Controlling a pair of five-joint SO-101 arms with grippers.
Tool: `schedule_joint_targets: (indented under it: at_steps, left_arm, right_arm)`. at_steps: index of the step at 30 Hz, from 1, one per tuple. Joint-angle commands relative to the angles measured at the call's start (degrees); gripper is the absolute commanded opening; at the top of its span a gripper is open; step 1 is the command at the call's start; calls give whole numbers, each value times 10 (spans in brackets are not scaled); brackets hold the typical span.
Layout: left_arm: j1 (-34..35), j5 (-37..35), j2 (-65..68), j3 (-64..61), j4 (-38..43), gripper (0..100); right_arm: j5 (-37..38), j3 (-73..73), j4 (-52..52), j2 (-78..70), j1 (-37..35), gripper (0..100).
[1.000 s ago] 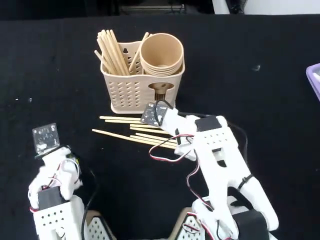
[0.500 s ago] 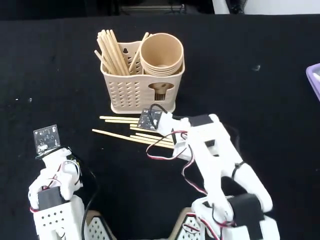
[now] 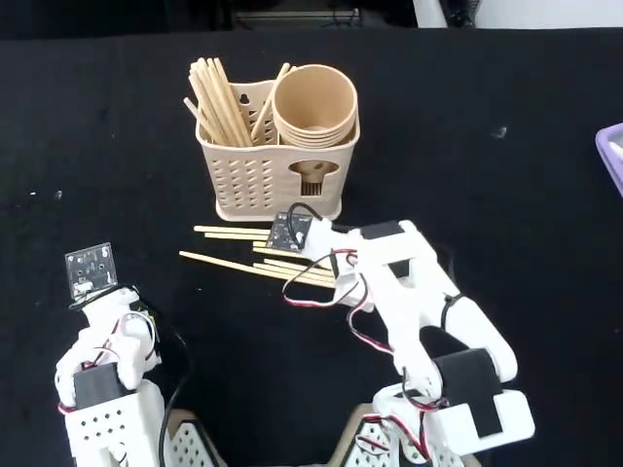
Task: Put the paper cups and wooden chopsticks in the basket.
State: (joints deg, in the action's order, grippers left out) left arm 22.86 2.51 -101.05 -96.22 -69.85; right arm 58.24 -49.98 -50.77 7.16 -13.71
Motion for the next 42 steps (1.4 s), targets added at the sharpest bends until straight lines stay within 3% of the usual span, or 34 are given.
schedule_joint_targets:
  at_steps: [1,12,22,25,31,42]
  left_arm:
    - [6,0,-7,-14,-4,71]
    - [6,0,-7,-14,-4,71]
    - [6,0,-7,-14,-4,71]
    - [6,0,-7,-14,-4,71]
    - [6,0,-7,-14,-4,71]
    - [6,0,-7,-14,-4,71]
  right_arm:
    - [7,-8,-25,-3,-10,10]
    - [4,-8,-30,28,-6,10]
    - [4,-22,-158,180,-10,13]
    - [-13,-46,-143,180,-26,23]
    - [-49,-84,-91,179,-58,176]
    - [-98,-56,-80,179,-113,162]
